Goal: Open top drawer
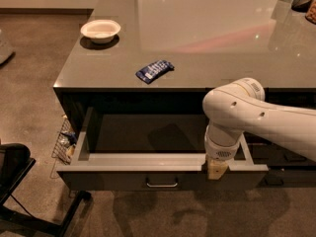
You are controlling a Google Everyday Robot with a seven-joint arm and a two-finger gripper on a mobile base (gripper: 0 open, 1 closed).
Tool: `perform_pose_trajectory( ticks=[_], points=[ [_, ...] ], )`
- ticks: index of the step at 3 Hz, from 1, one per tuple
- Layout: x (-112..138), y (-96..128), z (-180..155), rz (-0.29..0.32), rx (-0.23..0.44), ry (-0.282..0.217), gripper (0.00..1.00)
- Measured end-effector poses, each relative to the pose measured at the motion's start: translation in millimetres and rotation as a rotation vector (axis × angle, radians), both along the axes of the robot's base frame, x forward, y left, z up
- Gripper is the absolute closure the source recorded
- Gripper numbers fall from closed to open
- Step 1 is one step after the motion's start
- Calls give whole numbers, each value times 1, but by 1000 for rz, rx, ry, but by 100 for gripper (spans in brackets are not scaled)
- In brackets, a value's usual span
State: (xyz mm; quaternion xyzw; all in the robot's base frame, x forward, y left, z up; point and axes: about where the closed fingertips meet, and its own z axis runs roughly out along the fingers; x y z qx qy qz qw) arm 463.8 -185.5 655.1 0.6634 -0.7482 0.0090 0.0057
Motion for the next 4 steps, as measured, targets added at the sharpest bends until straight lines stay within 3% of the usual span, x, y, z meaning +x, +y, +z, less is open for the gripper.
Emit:
perform_pose_trajectory(
  ticks=[3,4],
  points=[
    [-1,-1,0,0,-1,-1,5],
    [-2,-4,12,-2,-17,-2,0]
  ],
)
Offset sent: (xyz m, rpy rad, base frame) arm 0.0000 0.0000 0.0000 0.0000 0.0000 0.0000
